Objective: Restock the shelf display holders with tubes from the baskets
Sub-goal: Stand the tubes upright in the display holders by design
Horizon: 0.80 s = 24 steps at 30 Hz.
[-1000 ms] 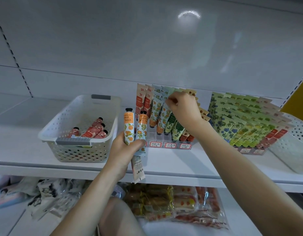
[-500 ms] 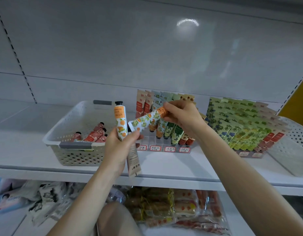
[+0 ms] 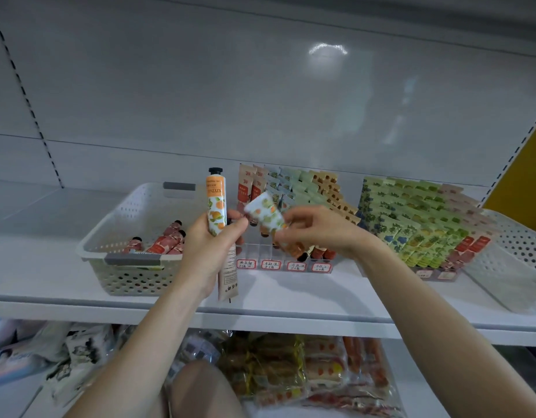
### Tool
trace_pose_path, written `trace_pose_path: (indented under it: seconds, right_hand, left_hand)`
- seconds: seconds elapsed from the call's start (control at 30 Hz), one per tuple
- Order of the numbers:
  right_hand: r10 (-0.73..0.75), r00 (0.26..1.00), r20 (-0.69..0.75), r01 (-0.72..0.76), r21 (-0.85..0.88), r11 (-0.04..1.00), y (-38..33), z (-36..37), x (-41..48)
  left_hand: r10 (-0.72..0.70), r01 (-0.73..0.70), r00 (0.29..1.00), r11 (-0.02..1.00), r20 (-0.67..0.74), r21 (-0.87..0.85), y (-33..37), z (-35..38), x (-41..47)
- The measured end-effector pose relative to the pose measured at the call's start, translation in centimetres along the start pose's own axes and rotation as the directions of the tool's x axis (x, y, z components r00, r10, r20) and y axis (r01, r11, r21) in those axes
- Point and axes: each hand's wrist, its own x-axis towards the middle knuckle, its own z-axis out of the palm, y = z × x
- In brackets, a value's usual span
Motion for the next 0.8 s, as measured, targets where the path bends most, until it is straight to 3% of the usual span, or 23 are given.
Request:
trace_pose_path:
  seconds: [0.1, 0.23, 0.47, 0.8]
  right_hand:
    - [-0.031, 0.961, -0.275, 0.048, 0.055, 0.997, -0.1, -0.5, 0.6]
    - [-0.174, 0.864, -0.473, 0.059, -0.247, 0.967, -0.9, -0.9, 2.0]
    - [-0.21, 0.868, -0.45, -0.01, -0.438, 0.899, -0.9, 1.1, 3.9]
    - [-0.22, 0.855, -0.469, -0.073, -0.531, 0.844, 1.1, 3.0, 6.0]
  left_hand:
    - [-0.065, 0.065, 0.998, 0.997, -0.007, 0.035, -0.8, -0.2, -0.3]
    - [-0.124, 0.124, 0.992, 0.99, -0.009, 0.072, -1.6, -0.4, -0.6]
    - [-0.13, 0.126, 0.991, 0.985, 0.025, 0.12, -2.3, -0.7, -0.5]
    - [-0.119, 0.116, 0.993, 0.981, 0.011, 0.152, -3.0, -1.1, -0.5]
